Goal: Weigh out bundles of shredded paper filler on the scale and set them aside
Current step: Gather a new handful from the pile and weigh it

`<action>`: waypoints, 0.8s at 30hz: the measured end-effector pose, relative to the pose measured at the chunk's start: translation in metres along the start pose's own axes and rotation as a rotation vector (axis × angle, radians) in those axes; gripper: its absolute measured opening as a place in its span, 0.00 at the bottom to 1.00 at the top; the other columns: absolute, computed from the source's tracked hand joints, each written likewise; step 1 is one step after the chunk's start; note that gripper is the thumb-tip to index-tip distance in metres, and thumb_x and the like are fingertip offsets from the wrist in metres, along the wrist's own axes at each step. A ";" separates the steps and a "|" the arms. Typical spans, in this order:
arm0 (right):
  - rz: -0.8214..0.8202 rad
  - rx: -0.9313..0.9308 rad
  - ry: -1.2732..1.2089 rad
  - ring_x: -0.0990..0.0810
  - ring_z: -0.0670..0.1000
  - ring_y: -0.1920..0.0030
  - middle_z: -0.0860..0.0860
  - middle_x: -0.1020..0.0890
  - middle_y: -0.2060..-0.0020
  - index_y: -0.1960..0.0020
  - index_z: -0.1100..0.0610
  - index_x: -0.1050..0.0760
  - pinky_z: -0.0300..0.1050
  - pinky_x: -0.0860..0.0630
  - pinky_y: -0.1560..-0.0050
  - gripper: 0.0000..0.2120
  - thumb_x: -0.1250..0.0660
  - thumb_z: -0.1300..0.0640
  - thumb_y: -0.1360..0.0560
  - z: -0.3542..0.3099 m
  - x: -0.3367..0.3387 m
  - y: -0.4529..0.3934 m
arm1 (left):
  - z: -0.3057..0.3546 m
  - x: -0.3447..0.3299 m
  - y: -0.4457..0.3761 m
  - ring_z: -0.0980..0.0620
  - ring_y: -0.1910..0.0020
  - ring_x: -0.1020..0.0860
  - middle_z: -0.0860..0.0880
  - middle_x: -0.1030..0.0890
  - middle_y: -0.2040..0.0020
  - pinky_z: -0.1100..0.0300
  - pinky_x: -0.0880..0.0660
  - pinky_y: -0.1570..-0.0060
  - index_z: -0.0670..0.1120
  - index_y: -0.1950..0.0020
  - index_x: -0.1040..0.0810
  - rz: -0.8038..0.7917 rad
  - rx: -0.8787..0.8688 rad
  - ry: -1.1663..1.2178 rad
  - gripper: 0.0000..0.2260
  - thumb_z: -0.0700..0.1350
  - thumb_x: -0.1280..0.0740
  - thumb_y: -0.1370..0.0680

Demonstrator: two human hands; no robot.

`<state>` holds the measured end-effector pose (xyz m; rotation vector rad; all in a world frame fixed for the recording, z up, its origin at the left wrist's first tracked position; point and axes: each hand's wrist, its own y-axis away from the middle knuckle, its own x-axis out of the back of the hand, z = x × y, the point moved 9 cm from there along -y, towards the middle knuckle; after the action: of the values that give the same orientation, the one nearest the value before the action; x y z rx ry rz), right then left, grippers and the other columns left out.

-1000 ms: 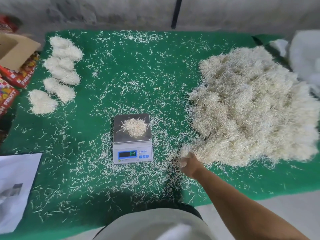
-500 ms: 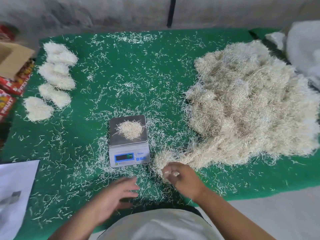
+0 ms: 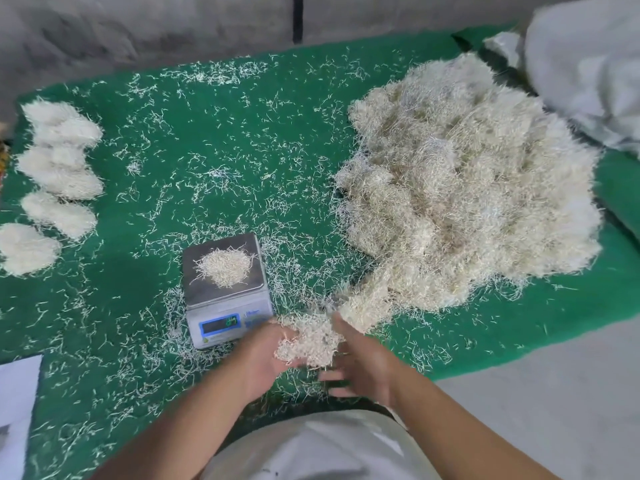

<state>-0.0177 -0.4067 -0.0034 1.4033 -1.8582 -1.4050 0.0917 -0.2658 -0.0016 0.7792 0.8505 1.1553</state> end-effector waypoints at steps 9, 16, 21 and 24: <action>0.022 0.021 -0.732 0.17 0.52 0.58 0.58 0.18 0.59 0.33 0.59 0.26 0.47 0.17 0.54 0.20 0.40 0.44 0.14 -0.054 -0.003 -0.033 | 0.015 -0.013 0.022 0.48 0.30 0.26 0.45 0.28 0.24 0.60 0.29 0.46 0.47 0.22 0.32 0.022 -0.282 -0.869 0.51 0.77 0.28 0.36; -0.013 0.191 -0.576 0.36 0.47 0.72 0.48 0.30 0.69 0.49 0.55 0.26 0.41 0.35 0.71 0.15 0.42 0.46 0.12 -0.125 -0.008 -0.044 | 0.050 -0.009 0.031 0.61 0.63 0.27 0.57 0.27 0.56 0.64 0.30 0.66 0.46 0.29 0.29 0.139 -0.337 -1.010 0.33 0.61 0.26 0.28; 0.283 0.344 -0.586 0.35 0.46 0.71 0.48 0.30 0.69 0.54 0.54 0.28 0.42 0.36 0.69 0.16 0.44 0.49 0.11 -0.172 0.071 -0.044 | 0.051 0.040 0.042 0.57 0.72 0.28 0.50 0.23 0.62 0.63 0.35 0.75 0.54 0.55 0.31 0.202 -0.296 -1.123 0.14 0.57 0.28 0.29; 0.445 0.336 -0.280 0.35 0.47 0.69 0.48 0.31 0.69 0.60 0.54 0.28 0.43 0.37 0.68 0.19 0.41 0.48 0.12 -0.179 0.123 -0.041 | 0.024 0.104 0.039 0.60 0.76 0.29 0.45 0.17 0.57 0.64 0.35 0.78 0.46 0.48 0.24 0.293 -0.203 -1.098 0.14 0.51 0.26 0.28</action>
<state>0.0931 -0.5972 0.0036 0.8663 -2.4884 -1.1427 0.1146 -0.1583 0.0270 1.2005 -0.2978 0.8423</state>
